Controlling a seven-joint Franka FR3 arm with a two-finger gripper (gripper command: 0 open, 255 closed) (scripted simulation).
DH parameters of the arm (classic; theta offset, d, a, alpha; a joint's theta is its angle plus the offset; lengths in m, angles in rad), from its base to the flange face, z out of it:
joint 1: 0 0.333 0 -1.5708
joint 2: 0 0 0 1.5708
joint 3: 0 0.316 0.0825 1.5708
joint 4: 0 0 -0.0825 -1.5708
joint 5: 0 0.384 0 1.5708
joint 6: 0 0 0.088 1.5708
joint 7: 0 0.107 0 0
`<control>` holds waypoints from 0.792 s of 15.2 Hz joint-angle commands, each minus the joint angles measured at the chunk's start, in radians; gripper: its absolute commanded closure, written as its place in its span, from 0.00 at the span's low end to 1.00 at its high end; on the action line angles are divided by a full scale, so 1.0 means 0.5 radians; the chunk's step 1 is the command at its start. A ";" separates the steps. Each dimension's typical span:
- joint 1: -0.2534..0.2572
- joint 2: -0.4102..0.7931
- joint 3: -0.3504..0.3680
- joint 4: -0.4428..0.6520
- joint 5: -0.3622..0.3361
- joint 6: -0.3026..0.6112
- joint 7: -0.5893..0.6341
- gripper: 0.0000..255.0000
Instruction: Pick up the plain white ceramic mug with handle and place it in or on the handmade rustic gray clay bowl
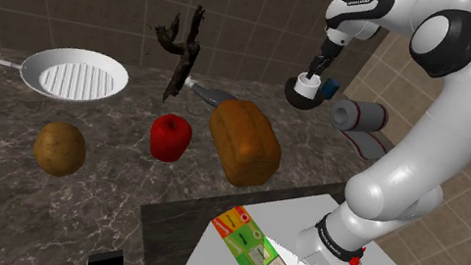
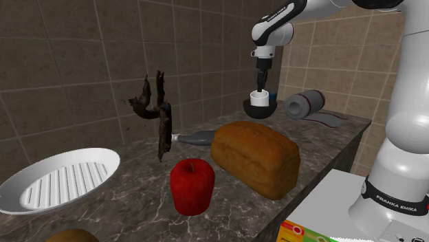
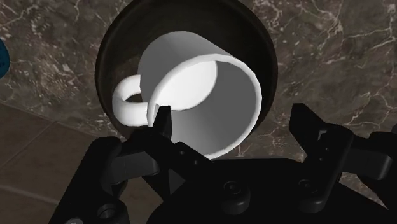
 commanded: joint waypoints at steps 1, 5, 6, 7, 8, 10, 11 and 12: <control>0.000 -0.017 -0.001 0.047 -0.006 -0.063 0.004 0.00; 0.000 -0.050 -0.004 0.193 -0.018 -0.241 0.012 0.00; 0.000 -0.050 -0.004 0.193 -0.018 -0.241 0.012 0.00; 0.000 -0.050 -0.004 0.193 -0.018 -0.241 0.012 0.00; 0.000 -0.050 -0.004 0.193 -0.018 -0.241 0.012 0.00; 0.000 -0.050 -0.004 0.193 -0.018 -0.241 0.012 0.00; 0.000 -0.050 -0.004 0.193 -0.018 -0.241 0.012 0.00; 0.000 -0.050 -0.004 0.193 -0.018 -0.241 0.012 0.00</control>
